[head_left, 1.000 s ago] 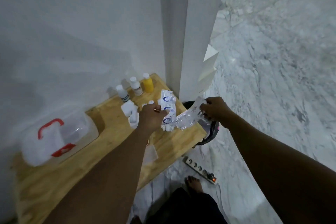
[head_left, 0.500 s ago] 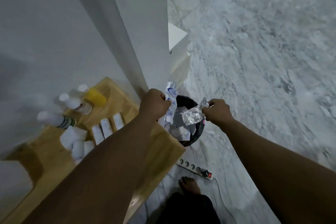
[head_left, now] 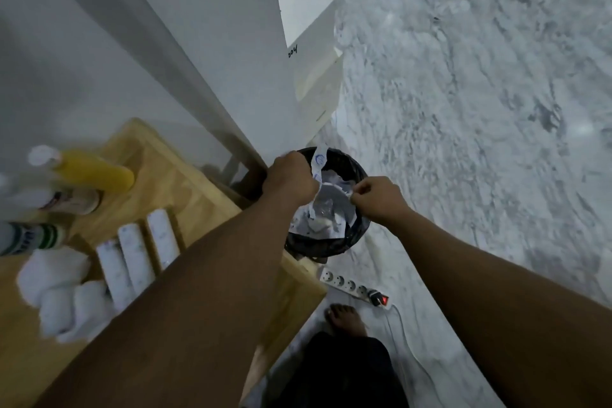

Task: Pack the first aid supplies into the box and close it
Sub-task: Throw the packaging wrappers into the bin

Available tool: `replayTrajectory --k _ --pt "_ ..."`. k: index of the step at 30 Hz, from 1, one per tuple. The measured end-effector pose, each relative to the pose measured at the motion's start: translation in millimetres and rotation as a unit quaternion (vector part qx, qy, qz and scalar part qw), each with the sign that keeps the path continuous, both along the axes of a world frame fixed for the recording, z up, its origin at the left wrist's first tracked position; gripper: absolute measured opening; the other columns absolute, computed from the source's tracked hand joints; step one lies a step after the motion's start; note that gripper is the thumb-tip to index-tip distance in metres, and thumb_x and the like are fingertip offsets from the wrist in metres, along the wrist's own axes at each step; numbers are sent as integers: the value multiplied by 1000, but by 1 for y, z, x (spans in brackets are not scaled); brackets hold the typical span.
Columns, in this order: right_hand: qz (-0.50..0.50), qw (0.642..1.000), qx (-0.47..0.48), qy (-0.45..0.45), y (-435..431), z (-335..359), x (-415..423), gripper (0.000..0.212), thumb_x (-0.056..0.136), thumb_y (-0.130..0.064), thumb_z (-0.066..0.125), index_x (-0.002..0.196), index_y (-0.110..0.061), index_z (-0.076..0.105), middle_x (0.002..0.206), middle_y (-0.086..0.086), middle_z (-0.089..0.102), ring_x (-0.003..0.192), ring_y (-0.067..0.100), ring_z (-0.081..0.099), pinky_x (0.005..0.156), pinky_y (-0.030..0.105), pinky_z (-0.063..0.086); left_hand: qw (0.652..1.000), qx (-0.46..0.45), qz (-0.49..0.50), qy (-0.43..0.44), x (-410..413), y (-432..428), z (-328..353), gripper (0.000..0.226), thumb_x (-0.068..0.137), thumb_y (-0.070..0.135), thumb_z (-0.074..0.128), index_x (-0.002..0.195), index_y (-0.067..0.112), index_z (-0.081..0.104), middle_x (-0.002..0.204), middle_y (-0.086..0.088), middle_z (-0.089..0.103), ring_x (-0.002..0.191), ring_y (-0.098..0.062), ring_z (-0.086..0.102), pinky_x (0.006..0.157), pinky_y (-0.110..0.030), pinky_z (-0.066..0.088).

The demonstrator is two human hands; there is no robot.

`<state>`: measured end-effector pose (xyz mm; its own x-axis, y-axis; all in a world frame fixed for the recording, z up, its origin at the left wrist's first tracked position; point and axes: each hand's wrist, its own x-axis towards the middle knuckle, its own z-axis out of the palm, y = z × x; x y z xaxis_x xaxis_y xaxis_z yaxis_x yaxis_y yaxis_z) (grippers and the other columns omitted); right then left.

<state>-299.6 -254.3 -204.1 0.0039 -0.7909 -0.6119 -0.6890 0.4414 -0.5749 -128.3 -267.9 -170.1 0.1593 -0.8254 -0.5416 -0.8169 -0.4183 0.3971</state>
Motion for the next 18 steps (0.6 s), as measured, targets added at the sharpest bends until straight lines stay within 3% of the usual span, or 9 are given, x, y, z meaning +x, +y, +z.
replayTrajectory --k 3,4,6,8,12,15,18 --pt "-21 1000 5 -11 0 3 -7 25 87 -17 61 94 4 72 94 21 72 81 33 66 78 46 57 999 47 -13 10 -2 0 -2 37 85 15 72 104 -15 64 88 -25 61 85 -37 68 64 -41 57" --pt "-27 1000 7 -13 0 5 -8 25 87 -19 62 95 3 72 93 20 72 83 34 66 78 46 57 998 58 -18 17 -1 1 -1 32 85 16 72 97 -13 67 76 -25 61 72 -34 67 56 -35 51" --pt "-27 1000 6 -10 0 9 -8 20 87 -17 61 93 -2 72 91 18 72 88 36 68 78 45 57 997 67 -23 27 1 3 1 24 84 19 74 75 -2 65 61 -10 56 57 -23 56 55 -32 47" --pt "-22 1000 7 -6 0 16 -5 17 87 -16 59 89 -5 73 89 15 72 85 34 68 77 44 57 996 71 -28 36 5 6 6 27 84 20 72 67 6 56 63 -4 52 59 -20 51 58 -32 47" --pt "-11 1000 3 -12 2 44 9 17 85 -15 59 90 -5 72 88 16 72 80 32 68 77 45 58 996 42 -43 71 17 15 31 19 86 23 71 81 17 53 81 -4 51 72 -19 50 66 -34 49" --pt "-3 1000 -21 -20 -2 78 25 18 86 -13 59 89 0 71 90 22 72 77 31 66 78 51 58 995 18 -14 98 33 24 69 19 89 25 71 77 16 59 76 -4 57 68 -22 51 66 -31 44" --pt "40 997 -58 -22 -3 131 55 19 86 -14 60 89 1 71 88 22 73 79 31 68 79 49 58 995 -25 11 97 59 45 128 14 91 30 69 90 17 64 90 -4 61 81 -20 57 76 -29 46"
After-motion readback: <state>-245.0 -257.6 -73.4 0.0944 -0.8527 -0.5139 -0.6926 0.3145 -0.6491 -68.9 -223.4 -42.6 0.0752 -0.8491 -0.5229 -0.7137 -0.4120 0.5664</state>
